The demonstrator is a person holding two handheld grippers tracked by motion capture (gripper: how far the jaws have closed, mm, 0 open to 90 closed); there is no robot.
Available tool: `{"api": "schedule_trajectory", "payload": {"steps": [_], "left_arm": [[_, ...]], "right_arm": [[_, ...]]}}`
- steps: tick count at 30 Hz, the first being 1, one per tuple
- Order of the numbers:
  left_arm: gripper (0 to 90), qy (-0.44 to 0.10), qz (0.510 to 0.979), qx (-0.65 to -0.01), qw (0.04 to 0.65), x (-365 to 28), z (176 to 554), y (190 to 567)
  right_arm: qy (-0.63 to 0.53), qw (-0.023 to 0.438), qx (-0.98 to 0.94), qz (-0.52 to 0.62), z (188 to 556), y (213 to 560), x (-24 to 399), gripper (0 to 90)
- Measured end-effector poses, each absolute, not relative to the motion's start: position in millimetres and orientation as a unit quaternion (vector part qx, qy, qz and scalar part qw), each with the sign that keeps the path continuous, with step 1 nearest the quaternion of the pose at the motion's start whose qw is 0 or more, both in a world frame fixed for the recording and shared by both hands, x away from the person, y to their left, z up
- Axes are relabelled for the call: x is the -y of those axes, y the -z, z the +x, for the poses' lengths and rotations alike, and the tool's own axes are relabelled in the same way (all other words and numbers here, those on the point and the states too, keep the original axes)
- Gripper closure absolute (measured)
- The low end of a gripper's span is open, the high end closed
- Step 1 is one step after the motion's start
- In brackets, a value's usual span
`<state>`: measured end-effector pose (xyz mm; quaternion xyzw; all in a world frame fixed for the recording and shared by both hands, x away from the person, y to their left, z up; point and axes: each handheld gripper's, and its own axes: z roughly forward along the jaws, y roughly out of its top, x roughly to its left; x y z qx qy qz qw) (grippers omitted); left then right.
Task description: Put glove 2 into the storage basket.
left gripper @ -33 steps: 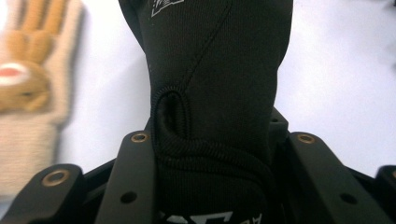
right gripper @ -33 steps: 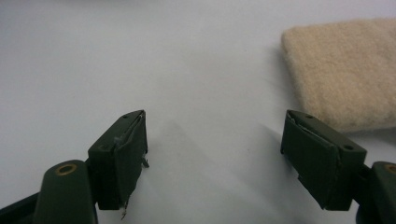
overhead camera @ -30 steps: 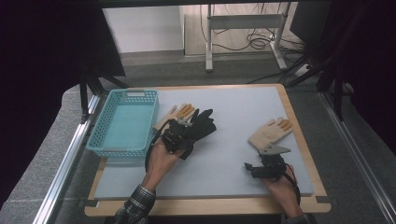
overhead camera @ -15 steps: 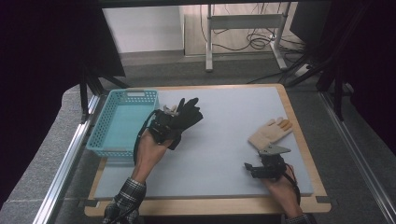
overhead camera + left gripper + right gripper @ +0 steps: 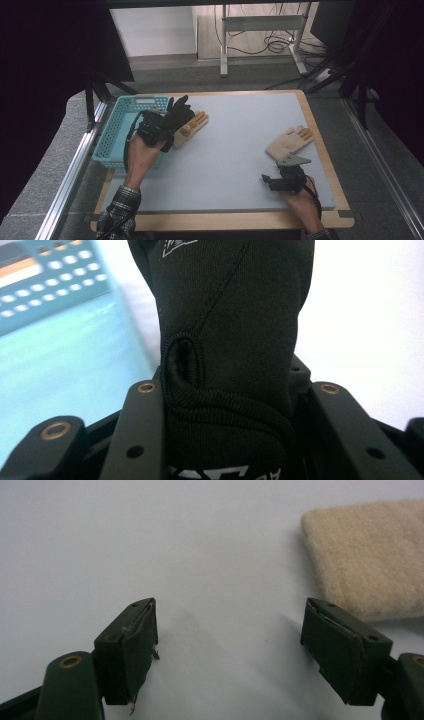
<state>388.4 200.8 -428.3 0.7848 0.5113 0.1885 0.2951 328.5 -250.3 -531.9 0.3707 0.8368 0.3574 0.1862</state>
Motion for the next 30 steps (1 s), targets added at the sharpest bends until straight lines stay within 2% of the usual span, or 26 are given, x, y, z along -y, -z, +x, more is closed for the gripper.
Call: {"api": "schedule_trajectory", "payload": {"steps": [17, 30], "left_arm": [[58.3, -0.196, 0.740, -0.589, 0.259, -277.9, 395.6, 442.0], [57.7, -0.184, 0.725, -0.626, 0.219, -313.0, 404.1, 462.1]], "right_arm": [[-0.357, 0.186, -0.836, 0.371, 328.6, 531.9, 250.2, 21.9], [-0.358, 0.186, -0.836, 0.372, 328.6, 532.0, 250.2, 21.9]]}}
